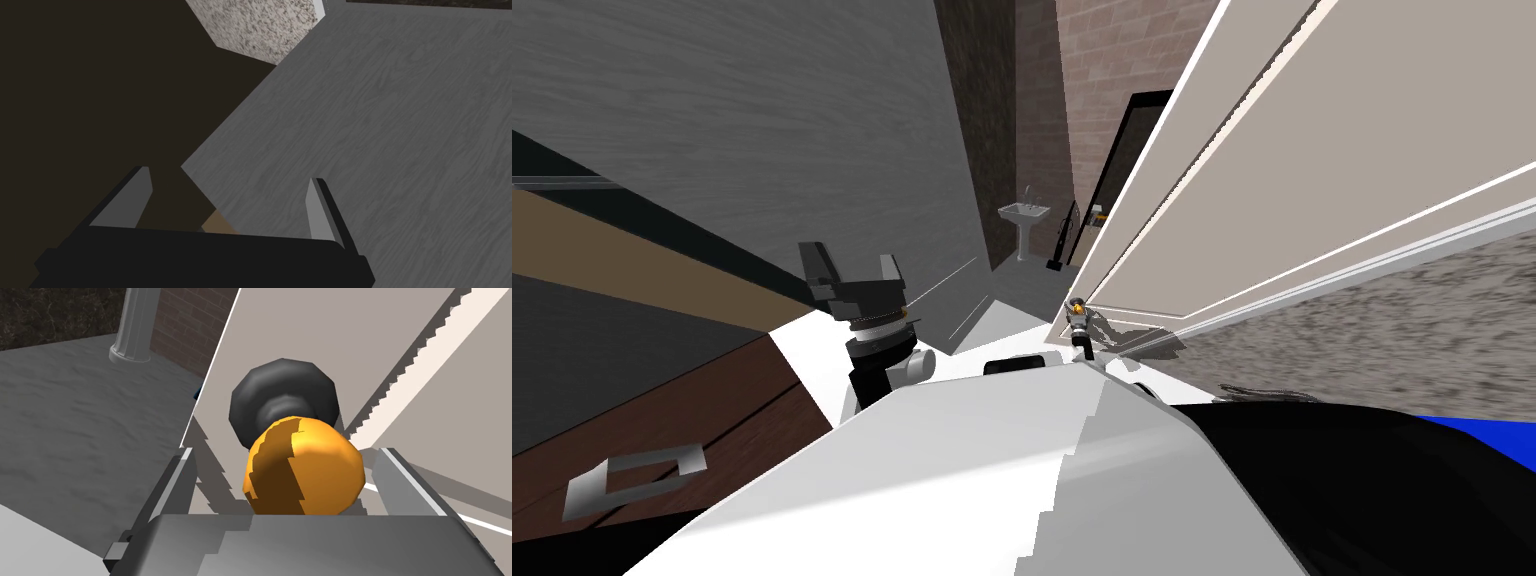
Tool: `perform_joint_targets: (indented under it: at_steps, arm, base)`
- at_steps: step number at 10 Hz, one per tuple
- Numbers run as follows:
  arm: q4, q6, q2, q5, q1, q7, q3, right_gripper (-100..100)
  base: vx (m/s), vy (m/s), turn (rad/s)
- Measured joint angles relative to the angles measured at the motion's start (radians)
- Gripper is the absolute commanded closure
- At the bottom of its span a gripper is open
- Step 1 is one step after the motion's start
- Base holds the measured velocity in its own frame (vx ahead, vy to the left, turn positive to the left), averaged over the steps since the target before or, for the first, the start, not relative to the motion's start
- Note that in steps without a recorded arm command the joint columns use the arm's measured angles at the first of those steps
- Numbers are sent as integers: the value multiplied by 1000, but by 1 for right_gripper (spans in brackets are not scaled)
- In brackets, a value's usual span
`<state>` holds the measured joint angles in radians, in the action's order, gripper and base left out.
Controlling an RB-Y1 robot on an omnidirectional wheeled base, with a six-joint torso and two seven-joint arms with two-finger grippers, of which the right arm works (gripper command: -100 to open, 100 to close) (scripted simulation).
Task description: Pull the door open
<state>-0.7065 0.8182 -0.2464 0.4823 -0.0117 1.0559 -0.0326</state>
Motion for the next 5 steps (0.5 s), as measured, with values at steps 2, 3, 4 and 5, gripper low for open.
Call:
perform_joint_targets:
  at_steps: [2, 3, 4, 5]
  arm:
    - [-22, -4, 13, 22, 5, 50, -9, -100]
    - [-25, -5, 19, 33, 2, 76, -13, -100]
    - [-32, -5, 25, 43, 2, 102, -18, -100]
    - [-35, -5, 31, 53, 1, 128, -23, -100]
  base:
    - [-106, -26, 27]
    - [-101, -14, 32]
    - [-100, -8, 24]
    - [-87, -6, 25]
